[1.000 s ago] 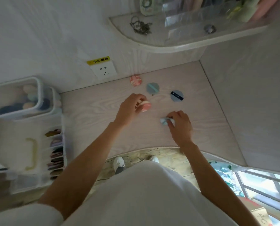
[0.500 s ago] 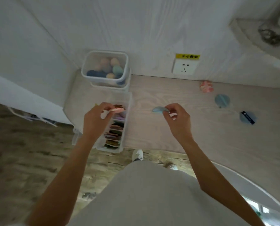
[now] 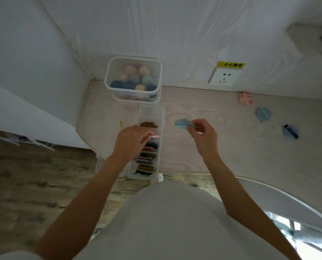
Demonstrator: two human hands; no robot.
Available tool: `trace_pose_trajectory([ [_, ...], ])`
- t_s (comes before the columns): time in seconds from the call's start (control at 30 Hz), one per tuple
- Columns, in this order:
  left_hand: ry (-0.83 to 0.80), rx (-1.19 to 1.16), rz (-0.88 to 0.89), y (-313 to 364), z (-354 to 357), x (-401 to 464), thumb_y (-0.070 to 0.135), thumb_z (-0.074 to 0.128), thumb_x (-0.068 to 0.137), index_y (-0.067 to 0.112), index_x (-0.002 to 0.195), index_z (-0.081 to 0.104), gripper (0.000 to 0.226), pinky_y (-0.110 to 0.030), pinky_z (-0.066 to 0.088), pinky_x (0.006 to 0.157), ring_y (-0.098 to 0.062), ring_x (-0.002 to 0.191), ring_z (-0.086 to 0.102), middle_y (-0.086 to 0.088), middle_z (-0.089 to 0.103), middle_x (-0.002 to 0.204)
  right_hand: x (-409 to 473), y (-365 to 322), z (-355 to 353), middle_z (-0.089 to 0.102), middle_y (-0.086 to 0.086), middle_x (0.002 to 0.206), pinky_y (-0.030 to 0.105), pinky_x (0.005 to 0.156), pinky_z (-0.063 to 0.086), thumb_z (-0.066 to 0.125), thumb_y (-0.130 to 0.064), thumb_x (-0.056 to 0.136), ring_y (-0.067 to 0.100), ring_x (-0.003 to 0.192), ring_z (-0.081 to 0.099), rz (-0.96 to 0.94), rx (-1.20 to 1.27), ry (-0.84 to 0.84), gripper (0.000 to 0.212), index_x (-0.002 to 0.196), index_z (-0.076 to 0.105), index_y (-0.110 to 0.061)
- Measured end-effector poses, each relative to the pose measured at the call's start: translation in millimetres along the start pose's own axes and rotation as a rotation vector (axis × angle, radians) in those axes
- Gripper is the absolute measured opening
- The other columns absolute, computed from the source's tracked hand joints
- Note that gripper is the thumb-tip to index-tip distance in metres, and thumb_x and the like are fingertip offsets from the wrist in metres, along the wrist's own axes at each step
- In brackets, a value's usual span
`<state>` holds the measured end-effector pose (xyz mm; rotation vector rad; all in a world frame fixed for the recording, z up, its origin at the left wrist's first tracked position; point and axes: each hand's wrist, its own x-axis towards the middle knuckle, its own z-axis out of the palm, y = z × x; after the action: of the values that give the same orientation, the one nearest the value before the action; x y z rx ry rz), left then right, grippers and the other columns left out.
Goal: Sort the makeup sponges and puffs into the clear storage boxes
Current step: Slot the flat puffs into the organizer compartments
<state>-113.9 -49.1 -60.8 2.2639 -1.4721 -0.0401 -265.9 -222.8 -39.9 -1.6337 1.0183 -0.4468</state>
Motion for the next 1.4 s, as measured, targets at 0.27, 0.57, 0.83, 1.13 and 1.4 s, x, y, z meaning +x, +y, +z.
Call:
trace_pose_trajectory([
  [0.27, 0.085, -0.019, -0.061, -5.1, 7.1, 1.5, 0.014, 0.068, 0.082, 0.019, 0.087, 0.072, 0.009, -0.024, 0.049, 0.059, -0.016, 0.063, 0.064, 0.001, 0.072, 0.085, -6.5, -1.4, 11.2, 0.061, -0.013, 0.081, 0.039, 0.079, 0.053, 0.064, -0.010, 0.084, 0.006, 0.078, 0.057, 0.034, -0.003, -0.018, 0.012, 0.086, 0.059, -0.020],
  [0.57, -0.092, -0.040, -0.082, -0.7, 11.8, 5.0, 0.015, 0.068, 0.081, 0.022, 0.091, 0.074, 0.013, -0.023, 0.048, 0.067, -0.016, 0.081, 0.060, -0.002, 0.063, 0.095, 1.4, -11.5, 22.6, 0.061, -0.013, 0.082, 0.007, 0.063, 0.043, 0.065, -0.011, 0.084, -0.001, 0.075, 0.056, -0.075, -0.112, -0.050, 0.010, 0.087, 0.060, -0.020],
  [0.83, -0.063, -0.244, -0.326, -1.2, 11.4, 20.2, 0.029, 0.073, 0.077, 0.017, 0.093, 0.060, 0.024, -0.025, 0.047, 0.070, -0.009, 0.074, 0.059, 0.008, 0.066, 0.084, 25.7, -29.4, 50.9, 0.065, -0.004, 0.087, 0.023, 0.066, 0.048, 0.064, -0.018, 0.084, 0.005, 0.073, 0.056, -0.385, -0.412, -0.059, 0.007, 0.091, 0.062, -0.015],
  [1.13, 0.008, 0.089, -0.188, -19.5, 10.4, 22.2, 0.047, 0.064, 0.080, 0.017, 0.099, 0.062, 0.035, -0.038, 0.042, 0.083, -0.025, 0.095, 0.055, -0.004, 0.065, 0.100, 36.1, -25.8, 59.3, 0.065, -0.004, 0.089, 0.030, 0.070, 0.053, 0.064, -0.019, 0.085, 0.005, 0.073, 0.057, -0.371, -0.481, -0.077, 0.008, 0.092, 0.062, -0.016],
  [1.4, -0.156, 0.232, -0.087, -19.9, 13.4, 20.9, 0.064, 0.037, 0.082, 0.021, 0.095, 0.069, 0.056, -0.042, 0.039, 0.080, -0.027, 0.098, 0.052, -0.003, 0.065, 0.097, 34.2, -23.4, 64.4, 0.063, -0.004, 0.087, 0.026, 0.063, 0.051, 0.065, -0.017, 0.083, 0.005, 0.071, 0.058, -0.472, -0.541, -0.063, 0.007, 0.089, 0.062, -0.015],
])
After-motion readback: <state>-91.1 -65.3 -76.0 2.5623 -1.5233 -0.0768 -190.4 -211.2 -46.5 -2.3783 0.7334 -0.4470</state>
